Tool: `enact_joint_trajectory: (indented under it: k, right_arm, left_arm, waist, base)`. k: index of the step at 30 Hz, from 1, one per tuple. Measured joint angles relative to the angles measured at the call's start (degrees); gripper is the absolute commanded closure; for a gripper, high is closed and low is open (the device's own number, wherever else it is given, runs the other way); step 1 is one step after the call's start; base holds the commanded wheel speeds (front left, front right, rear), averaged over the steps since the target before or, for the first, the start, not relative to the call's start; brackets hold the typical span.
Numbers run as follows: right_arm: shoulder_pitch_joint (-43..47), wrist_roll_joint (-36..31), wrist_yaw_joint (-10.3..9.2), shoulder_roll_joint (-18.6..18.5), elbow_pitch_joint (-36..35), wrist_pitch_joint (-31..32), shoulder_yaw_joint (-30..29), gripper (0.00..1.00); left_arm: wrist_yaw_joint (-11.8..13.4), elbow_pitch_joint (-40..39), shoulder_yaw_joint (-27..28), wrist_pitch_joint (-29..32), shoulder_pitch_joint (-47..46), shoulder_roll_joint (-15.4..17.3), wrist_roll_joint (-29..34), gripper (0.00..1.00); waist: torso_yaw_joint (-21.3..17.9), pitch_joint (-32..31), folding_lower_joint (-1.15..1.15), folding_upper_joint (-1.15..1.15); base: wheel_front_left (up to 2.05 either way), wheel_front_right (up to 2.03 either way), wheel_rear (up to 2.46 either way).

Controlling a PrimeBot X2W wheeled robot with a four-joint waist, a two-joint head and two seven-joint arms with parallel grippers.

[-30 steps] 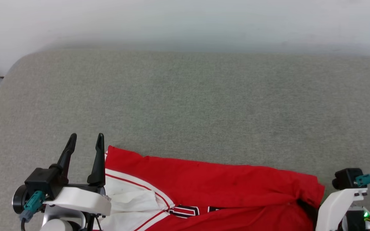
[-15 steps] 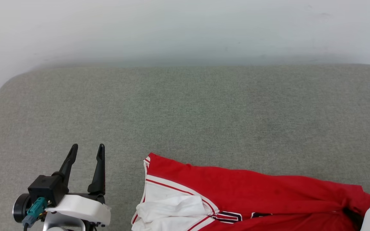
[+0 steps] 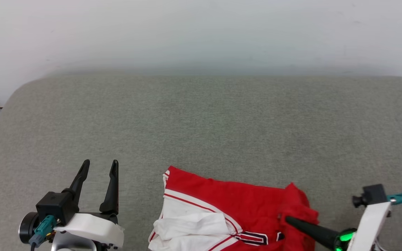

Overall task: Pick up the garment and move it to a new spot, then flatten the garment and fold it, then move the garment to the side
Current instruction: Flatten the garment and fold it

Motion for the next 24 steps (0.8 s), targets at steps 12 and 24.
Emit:
enact_joint_trajectory:
  k: [12, 24]
  right_arm:
    - [-4.9, 8.8, 0.00, 0.5, 4.7, -7.6, 19.1, 1.00]
    - [-12.8, 5.9, -0.01, 0.1, 11.2, -19.0, 28.8, 0.00]
  left_arm:
    - [-0.9, 0.4, -1.2, 0.2, -3.5, -0.8, 0.0, 0.00]
    - [-2.5, 2.7, -0.6, -1.0, -7.9, -3.9, 0.9, 0.00]
  waist:
    - [5.5, 2.9, 0.00, 0.00]
    - [8.7, 11.3, 0.01, 0.00]
  base:
    - [0.00, 0.00, 0.00]
    - [0.00, 0.00, 0.00]
